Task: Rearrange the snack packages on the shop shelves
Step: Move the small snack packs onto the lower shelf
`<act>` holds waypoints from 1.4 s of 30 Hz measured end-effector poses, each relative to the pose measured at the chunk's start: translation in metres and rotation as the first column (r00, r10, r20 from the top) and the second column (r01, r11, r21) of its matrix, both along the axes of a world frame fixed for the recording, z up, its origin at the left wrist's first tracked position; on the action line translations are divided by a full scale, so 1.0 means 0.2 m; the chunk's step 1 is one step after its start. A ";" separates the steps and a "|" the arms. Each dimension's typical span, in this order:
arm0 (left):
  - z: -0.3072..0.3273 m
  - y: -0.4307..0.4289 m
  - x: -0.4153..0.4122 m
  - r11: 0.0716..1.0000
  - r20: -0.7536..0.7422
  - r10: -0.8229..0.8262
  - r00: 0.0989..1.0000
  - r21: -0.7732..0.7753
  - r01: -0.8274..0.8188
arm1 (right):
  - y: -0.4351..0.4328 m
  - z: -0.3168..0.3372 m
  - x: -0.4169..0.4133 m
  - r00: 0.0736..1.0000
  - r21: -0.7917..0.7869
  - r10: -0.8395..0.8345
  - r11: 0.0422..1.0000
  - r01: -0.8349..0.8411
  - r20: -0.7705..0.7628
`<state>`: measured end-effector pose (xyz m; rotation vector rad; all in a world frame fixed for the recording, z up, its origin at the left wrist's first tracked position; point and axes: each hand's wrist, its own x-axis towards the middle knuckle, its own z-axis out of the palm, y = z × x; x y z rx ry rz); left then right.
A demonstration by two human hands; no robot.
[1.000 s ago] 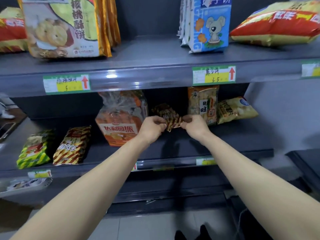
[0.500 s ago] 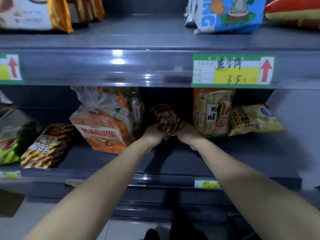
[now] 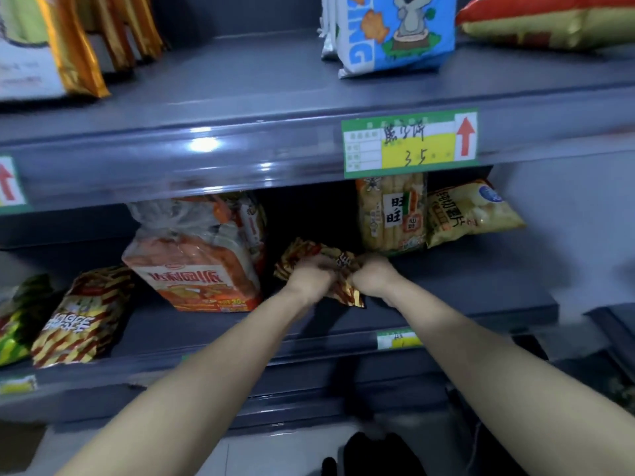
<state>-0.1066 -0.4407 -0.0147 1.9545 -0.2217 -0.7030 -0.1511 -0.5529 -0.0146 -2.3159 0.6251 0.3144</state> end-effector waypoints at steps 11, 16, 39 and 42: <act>-0.05 0.01 0.24 0.655 0.267 -0.542 0.797 0.729 0.201 | 0.09 0.03 -0.12 0.953 0.460 -0.228 0.837 0.296 -0.199; 0.00 0.01 0.16 0.611 0.190 -0.484 0.854 0.772 0.175 | 0.10 0.03 -0.14 0.915 0.521 -0.381 0.758 0.391 -0.134; 0.52 0.10 -0.48 0.881 0.384 -0.467 0.797 0.117 0.459 | 0.16 0.56 -0.82 0.659 0.469 -0.714 0.678 0.565 0.238; 0.64 0.10 -0.57 0.859 0.424 -0.492 0.760 0.095 0.503 | 0.17 0.68 -0.95 0.642 0.447 -0.710 0.693 0.566 0.288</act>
